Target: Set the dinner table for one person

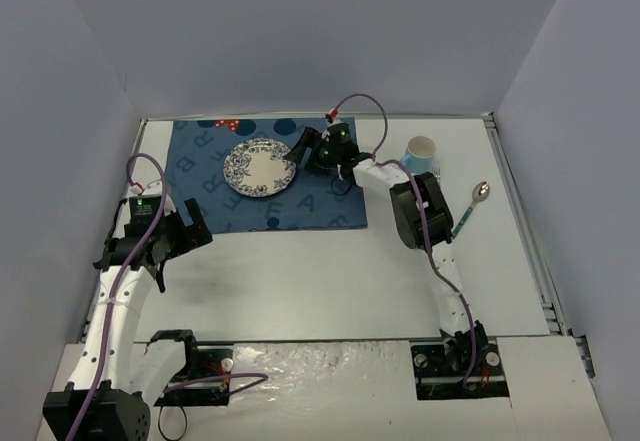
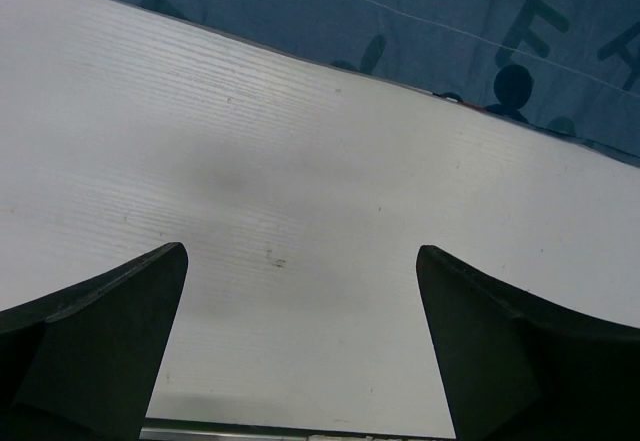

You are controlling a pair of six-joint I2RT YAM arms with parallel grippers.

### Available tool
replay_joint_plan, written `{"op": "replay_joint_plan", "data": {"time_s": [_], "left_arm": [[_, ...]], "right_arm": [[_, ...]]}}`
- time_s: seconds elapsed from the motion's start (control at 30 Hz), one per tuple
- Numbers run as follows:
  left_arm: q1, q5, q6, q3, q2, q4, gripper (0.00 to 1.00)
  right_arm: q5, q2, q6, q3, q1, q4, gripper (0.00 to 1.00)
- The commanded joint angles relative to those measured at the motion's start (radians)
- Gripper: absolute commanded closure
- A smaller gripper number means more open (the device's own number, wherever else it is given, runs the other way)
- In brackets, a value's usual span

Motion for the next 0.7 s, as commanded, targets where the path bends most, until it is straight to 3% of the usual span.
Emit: {"op": "replay_joint_plan", "data": {"time_s": [0.0, 0.17, 0.3, 0.67], "left_arm": [[-0.011, -0.037, 0.016, 0.129, 0.007, -0.047, 0.03], [-0.036, -0.095, 0.039, 0.182, 0.003, -0.078, 0.03], [-0.096, -0.107, 0.048, 0.191, 0.012, -0.083, 0.03], [-0.112, -0.096, 0.047, 0.224, 0.065, -0.081, 0.03]], "right_arm": [[0.268, -0.303, -0.342, -0.074, -0.015, -0.238, 0.19], [0.67, -0.574, -0.448, -0.295, -0.052, -0.331, 0.14], [0.838, -0.678, -0.379, -0.389, -0.102, -0.416, 0.14], [0.904, -0.567, -0.256, -0.329, -0.163, -0.461, 0.2]]}}
